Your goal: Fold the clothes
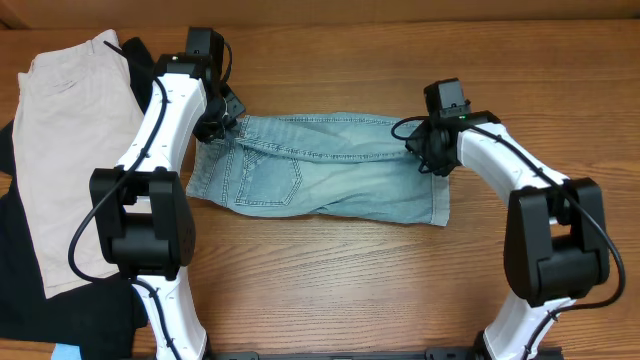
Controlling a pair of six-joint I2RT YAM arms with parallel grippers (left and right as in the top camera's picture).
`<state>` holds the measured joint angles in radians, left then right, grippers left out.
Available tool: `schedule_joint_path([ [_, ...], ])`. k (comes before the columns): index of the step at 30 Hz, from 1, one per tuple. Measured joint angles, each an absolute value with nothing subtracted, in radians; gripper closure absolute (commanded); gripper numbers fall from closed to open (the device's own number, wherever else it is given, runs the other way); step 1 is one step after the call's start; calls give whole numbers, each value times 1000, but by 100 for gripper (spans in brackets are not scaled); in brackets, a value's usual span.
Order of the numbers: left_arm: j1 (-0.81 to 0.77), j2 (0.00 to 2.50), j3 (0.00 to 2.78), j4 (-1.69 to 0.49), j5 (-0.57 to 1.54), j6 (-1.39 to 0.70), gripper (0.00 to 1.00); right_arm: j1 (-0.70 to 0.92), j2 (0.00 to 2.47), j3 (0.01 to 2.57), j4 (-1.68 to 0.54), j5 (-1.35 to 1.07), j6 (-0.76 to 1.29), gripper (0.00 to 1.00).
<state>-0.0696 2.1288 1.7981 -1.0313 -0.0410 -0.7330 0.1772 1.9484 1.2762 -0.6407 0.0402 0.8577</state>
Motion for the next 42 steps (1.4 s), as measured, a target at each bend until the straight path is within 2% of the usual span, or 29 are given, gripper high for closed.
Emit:
schedule_joint_path([
  [3, -70, 2129, 1798, -1031, -41, -733, 96, 177, 1956, 1273, -624, 36, 859, 94],
  [4, -70, 2129, 1798, -1029, -41, -733, 95, 178, 1956, 1273, -623, 34, 852, 96],
  [8, -69, 2129, 1806, -1026, -41, -722, 96, 177, 1956, 1273, -625, 31, 850, 96],
  [20, -69, 2129, 2047, -1198, -30, -677, 96, 162, 1858, 1304, -747, -13, 746, 96],
  [33, -63, 2129, 2050, -1208, -68, -676, 96, 157, 1781, 1313, -732, -30, 699, 96],
  [42, -63, 2129, 2050, -1211, -79, -673, 96, 157, 1580, 1335, -804, -46, 687, 96],
])
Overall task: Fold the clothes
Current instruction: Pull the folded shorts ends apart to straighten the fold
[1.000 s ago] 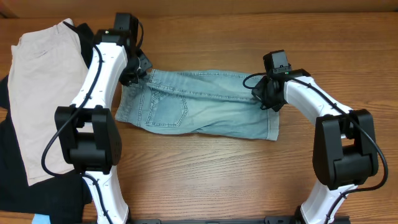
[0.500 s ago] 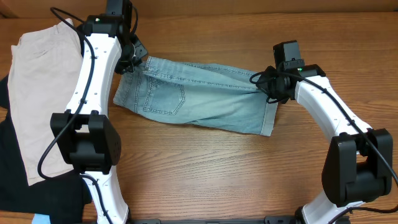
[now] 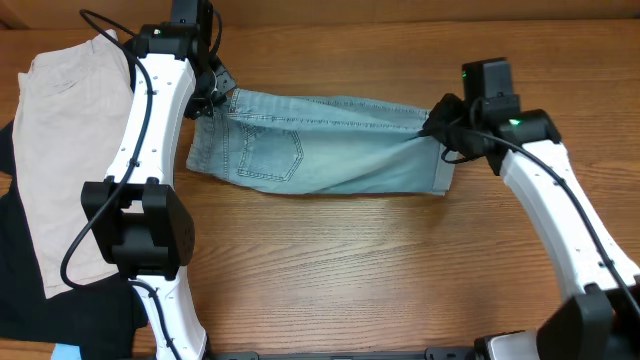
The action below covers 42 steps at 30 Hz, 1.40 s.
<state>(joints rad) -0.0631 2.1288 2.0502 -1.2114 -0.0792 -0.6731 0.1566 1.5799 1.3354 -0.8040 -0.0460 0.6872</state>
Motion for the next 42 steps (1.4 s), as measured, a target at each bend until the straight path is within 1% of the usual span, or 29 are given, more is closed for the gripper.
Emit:
schedule_joint_path([
  [8, -63, 2129, 2050, -1212, -87, -673, 96, 157, 1576, 1337, -791, -44, 673, 96],
  [14, -63, 2129, 2049, -1155, -94, -673, 96, 157, 1590, 1337, -740, -28, 668, 96],
  [21, -63, 2129, 2032, -1062, -103, -672, 95, 157, 1701, 1337, -677, -10, 665, 96],
  [23, -63, 2130, 2032, -1033, -107, -672, 94, 157, 1743, 1337, -639, -7, 662, 96],
  [25, -63, 2133, 2031, -1004, -111, -672, 92, 157, 1783, 1337, -587, -3, 661, 94],
  [26, -63, 2136, 2031, -985, -113, -672, 88, 157, 1799, 1337, -561, 0, 661, 87],
  [27, -63, 2143, 2031, -962, -116, -670, 78, 157, 1814, 1337, -534, 2, 660, 69],
  [28, -63, 2149, 2031, -941, -118, -666, 59, 157, 1827, 1337, -506, 6, 665, 47],
  [29, -63, 2160, 2031, -914, -125, -662, 17, 156, 1836, 1337, -484, 10, 658, 0],
  [30, -63, 2172, 2031, -890, -132, -662, 0, 155, 1843, 1337, -458, 13, 659, 0],
  [33, -58, 2214, 2031, -799, -144, -654, 0, 150, 1855, 1337, -400, 20, 657, 0],
  [36, -52, 2251, 2031, -762, -147, -640, 0, 148, 1856, 1337, -399, 28, 654, 0],
  [39, -51, 2257, 2032, -793, -147, -608, 0, 147, 1856, 1337, -454, 30, 654, 0],
  [42, -51, 2254, 2054, -884, -146, -580, 0, 145, 1856, 1338, -552, 29, 653, 0],
])
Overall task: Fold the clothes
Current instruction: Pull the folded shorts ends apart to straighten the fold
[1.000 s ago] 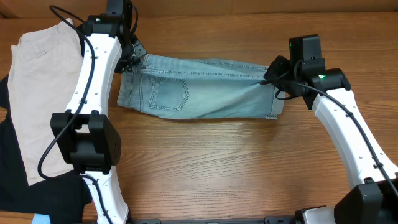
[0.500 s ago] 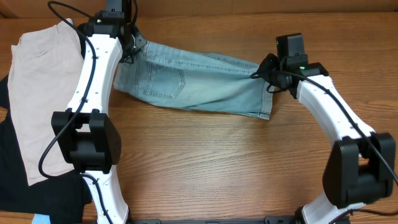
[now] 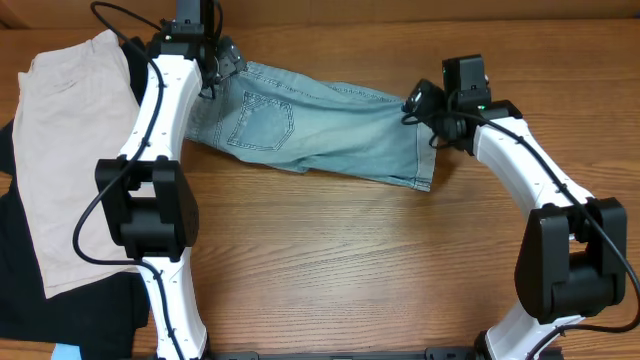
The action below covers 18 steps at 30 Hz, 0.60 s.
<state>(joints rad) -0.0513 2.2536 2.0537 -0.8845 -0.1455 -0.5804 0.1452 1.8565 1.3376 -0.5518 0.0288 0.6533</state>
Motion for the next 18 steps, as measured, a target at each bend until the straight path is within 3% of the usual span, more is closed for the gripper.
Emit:
schedule_joint_path([
  [4, -51, 2227, 2069, -1022, -116, -530, 0, 144, 1856, 1338, -691, 23, 649, 0],
  [12, -51, 2188, 2082, -1217, -88, -460, 0, 145, 1856, 1330, -778, -37, 574, 25],
  [18, -51, 2188, 2082, -1231, -86, -445, 0, 144, 1856, 1258, -772, -79, 557, 25],
])
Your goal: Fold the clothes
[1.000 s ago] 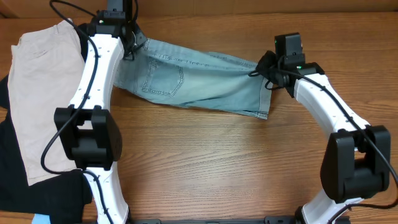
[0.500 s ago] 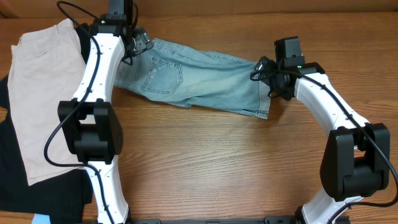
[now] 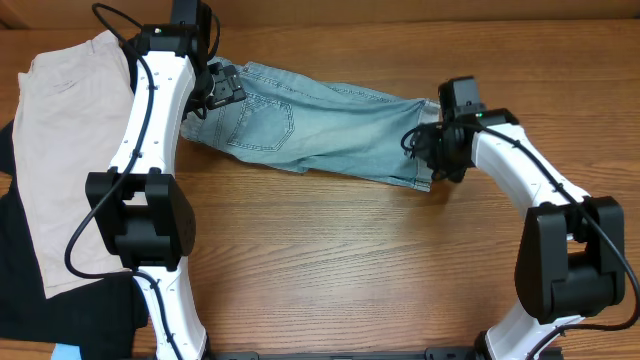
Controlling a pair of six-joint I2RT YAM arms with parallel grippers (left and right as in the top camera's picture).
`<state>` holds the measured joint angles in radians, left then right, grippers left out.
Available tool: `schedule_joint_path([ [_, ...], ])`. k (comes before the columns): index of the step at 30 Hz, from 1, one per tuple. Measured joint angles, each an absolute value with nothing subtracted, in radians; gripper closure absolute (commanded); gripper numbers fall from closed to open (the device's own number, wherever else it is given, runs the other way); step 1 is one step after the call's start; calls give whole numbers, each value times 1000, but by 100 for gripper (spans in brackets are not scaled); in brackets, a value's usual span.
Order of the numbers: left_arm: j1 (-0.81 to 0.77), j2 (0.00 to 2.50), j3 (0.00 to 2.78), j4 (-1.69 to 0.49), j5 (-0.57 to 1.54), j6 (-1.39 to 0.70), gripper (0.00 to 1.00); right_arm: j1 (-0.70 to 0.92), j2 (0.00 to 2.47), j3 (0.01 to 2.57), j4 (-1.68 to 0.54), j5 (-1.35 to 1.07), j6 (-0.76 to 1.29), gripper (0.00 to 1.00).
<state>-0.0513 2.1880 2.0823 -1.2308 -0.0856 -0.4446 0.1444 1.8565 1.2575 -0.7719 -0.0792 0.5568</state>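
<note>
Light blue jeans (image 3: 320, 125) lie flat and slanted across the far half of the table, waistband at the upper left, leg hems at the right. My left gripper (image 3: 224, 88) hovers over the waistband end, fingers apparently spread, no cloth lifted. At the right, my right gripper (image 3: 425, 152) sits over the hems, low on the near side. It looks open too, though its fingers are partly hidden by the wrist.
A beige garment (image 3: 60, 150) lies spread at the far left, on top of a black garment (image 3: 20, 280) that reaches the near left corner. A small blue thing (image 3: 65, 352) shows at the bottom edge. Bare wooden table (image 3: 340, 260) fills the near middle.
Both grippers have moved toward the near side, the left from the waistband's far corner, the right from the hem's far corner. The jeans stayed where they lay, so both had let go.
The jeans first lay bunched between the grippers, each at one end. Then the grippers were farther apart with the denim stretched straight. Later it lay farther back and slanted. Now it rests flat and both grippers have moved along its ends.
</note>
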Motion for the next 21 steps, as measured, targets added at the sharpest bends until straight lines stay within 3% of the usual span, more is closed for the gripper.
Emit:
schedule_joint_path([
  [3, -51, 2188, 2082, -1230, -86, -441, 0, 144, 1857, 1205, -748, -92, 557, 27],
  [8, -51, 2188, 2082, -1227, -86, -441, 0, 145, 1857, 1147, -685, -124, 553, 39],
  [17, -51, 2188, 2082, -1227, -86, -441, 0, 140, 1857, 1096, -617, -131, 547, 80],
  [21, -51, 2188, 2082, -1236, -86, -441, 0, 133, 1857, 1095, -647, -140, 550, 89],
])
